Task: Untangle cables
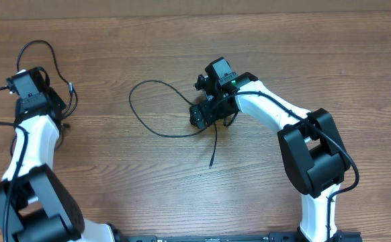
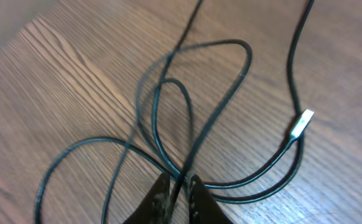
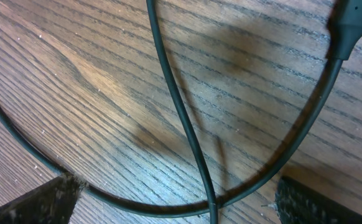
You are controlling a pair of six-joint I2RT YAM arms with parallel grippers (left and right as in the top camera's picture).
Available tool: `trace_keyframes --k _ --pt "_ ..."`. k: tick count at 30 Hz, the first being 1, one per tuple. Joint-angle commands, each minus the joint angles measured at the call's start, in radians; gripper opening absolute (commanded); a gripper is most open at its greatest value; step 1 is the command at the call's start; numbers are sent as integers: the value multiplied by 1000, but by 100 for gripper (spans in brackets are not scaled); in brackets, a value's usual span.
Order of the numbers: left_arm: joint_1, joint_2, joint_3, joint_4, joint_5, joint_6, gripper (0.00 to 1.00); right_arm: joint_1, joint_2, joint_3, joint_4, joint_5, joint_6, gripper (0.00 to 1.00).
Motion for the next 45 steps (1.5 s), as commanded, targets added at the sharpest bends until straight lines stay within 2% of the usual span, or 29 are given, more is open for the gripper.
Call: trace_keyframes --k 1,3,8,10,12,17,20,25,27,28,30,31,38,42,45 --pt "5 65 -12 18 10 13 16 0 5 -11 6 -9 0 100" --pt "5 85 -12 24 10 13 21 0 4 -11 6 -9 0 100" --pt "4 97 -12 27 12 13 53 0 5 -11 6 -9 0 100" --pt "4 97 -11 27 11 13 58 0 5 -11 6 -9 0 100" --pt "4 96 -11 27 11 13 67 0 5 -11 6 -9 0 100" --pt "-5 72 -11 20 39 14 79 0 5 -11 6 -9 0 100" --pt "-16 42 -11 22 150 19 86 0 5 -11 6 -8 0 100" --pt "-21 -6 -11 35 457 66 91 0 5 -11 6 -9 0 100" --pt "-21 -10 -11 39 563 66 89 0 5 -11 6 -9 0 100" --pt "-21 -10 -11 38 601 65 81 0 5 -11 6 -8 0 100" --pt "-21 -10 -11 29 632 65 28 0 5 -11 6 -8 0 100" --pt "-21 -10 -11 24 630 65 4 0 5 -11 6 -9 0 100" --pt "-22 -9 -11 -50 522 18 5 0 5 -11 6 -9 0 100" --pt "-22 -9 -11 -71 542 13 13 0 4 -11 6 -9 0 100" --pt "-22 -9 -11 -97 546 13 11 0 5 -11 6 -9 0 100"
